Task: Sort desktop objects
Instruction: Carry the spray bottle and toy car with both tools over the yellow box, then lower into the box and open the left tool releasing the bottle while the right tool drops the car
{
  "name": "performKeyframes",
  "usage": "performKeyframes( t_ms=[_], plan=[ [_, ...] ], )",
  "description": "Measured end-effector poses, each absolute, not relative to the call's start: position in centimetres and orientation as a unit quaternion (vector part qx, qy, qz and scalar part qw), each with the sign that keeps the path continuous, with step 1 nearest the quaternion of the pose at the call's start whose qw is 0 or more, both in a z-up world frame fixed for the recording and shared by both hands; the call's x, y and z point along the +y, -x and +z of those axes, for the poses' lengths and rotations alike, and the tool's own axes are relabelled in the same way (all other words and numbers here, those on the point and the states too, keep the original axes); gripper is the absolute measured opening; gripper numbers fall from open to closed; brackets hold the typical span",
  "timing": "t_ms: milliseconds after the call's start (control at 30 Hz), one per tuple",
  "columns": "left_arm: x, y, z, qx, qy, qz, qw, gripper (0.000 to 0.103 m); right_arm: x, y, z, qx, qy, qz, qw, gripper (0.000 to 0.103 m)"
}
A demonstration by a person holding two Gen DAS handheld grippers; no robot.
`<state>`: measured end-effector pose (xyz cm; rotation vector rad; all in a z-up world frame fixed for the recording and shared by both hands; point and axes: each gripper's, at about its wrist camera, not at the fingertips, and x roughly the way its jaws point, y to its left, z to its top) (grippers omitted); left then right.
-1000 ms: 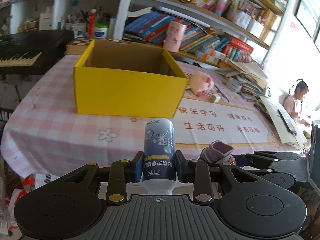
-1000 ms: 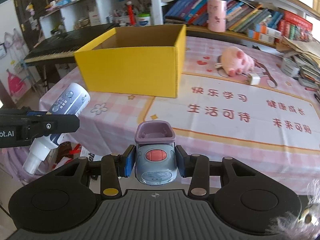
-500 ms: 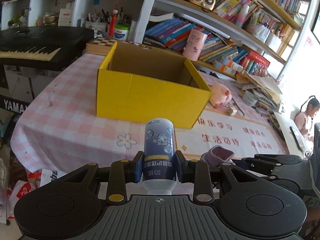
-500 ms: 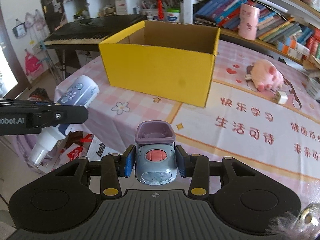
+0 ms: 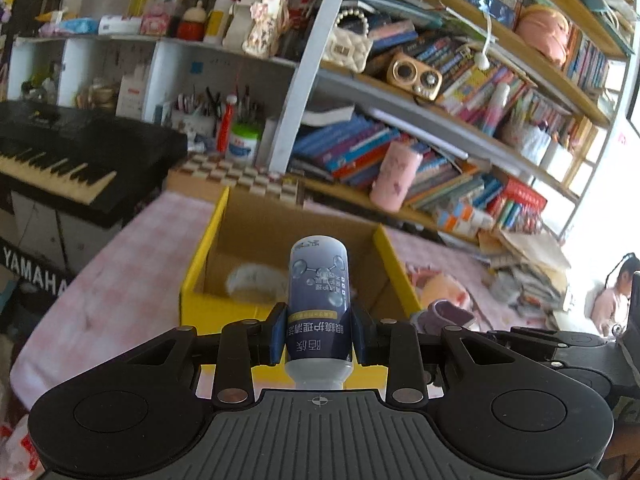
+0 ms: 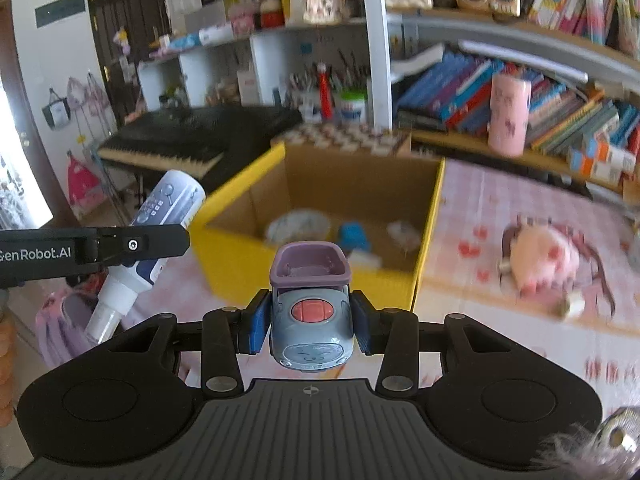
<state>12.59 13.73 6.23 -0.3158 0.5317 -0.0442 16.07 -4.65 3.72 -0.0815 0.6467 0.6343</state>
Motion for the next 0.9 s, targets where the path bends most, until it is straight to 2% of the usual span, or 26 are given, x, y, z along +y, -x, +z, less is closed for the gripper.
performKeyframes(
  t_ms=[367,567,900],
  plan=[
    [13.2,-18.8,6.1,0.254,0.13,-0.006,0.958,0.031,-4.1,-23.1,4.9,0.262,0.088,0.307,0.911,0.039],
    [13.4,-21.0,5.7,0.258,0.119,0.014,0.959,0.031,-3.1,-26.2,3.6,0.271,0.106,0.322,0.901,0.039],
    [13.3,-25.5,3.4,0.306,0.076,0.025,0.949,0.031,-0.5,-30.2,0.9,0.293,0.169,0.353,0.873,0.039]
  ],
)
